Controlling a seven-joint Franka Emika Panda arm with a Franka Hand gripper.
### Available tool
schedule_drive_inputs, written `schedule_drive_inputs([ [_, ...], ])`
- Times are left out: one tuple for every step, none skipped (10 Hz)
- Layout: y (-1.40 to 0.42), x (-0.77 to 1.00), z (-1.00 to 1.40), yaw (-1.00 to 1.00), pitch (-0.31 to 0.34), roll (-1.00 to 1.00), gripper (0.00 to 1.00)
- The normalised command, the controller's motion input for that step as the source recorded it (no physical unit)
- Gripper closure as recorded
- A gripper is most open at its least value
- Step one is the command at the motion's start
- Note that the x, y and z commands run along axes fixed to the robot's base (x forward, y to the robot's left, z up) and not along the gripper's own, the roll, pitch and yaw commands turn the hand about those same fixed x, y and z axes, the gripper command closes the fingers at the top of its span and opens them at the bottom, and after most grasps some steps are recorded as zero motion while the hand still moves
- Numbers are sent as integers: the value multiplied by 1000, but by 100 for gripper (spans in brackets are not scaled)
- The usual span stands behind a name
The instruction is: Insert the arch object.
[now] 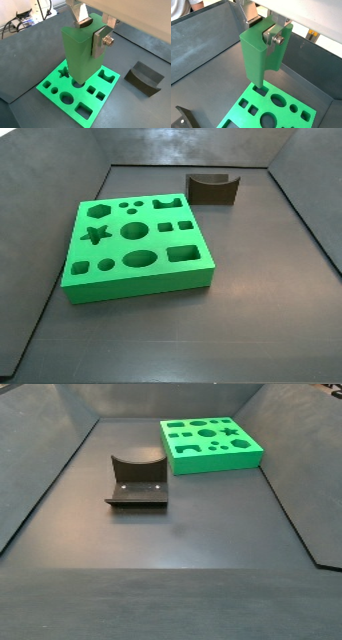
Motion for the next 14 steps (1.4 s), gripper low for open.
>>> schedule_drive_inputs([
  [357, 0, -683, -637, 106, 133, 100],
  [403, 26, -526, -611, 31, 54, 100],
  [437, 0, -531, -549, 44, 101, 100],
  [506, 0, -631, -474, 93, 144, 100],
  [511, 0, -663, -466, 110, 156, 100],
  [577, 0, -651, -443, 86, 80, 100],
  [623, 20, -514, -320, 0, -73, 100],
  [691, 3, -506, -131, -3, -231, 100],
  [726, 0, -511, -54, -36, -319, 100],
  [611, 0, -486, -149, -47, -327, 100],
  [0, -160, -286, -709, -123, -246, 100],
  [0, -23, -31, -971, -109, 0, 100],
  [0, 0, -23, -1000, -67, 0, 100],
  [0, 0, -54, -1000, -33, 0, 100],
])
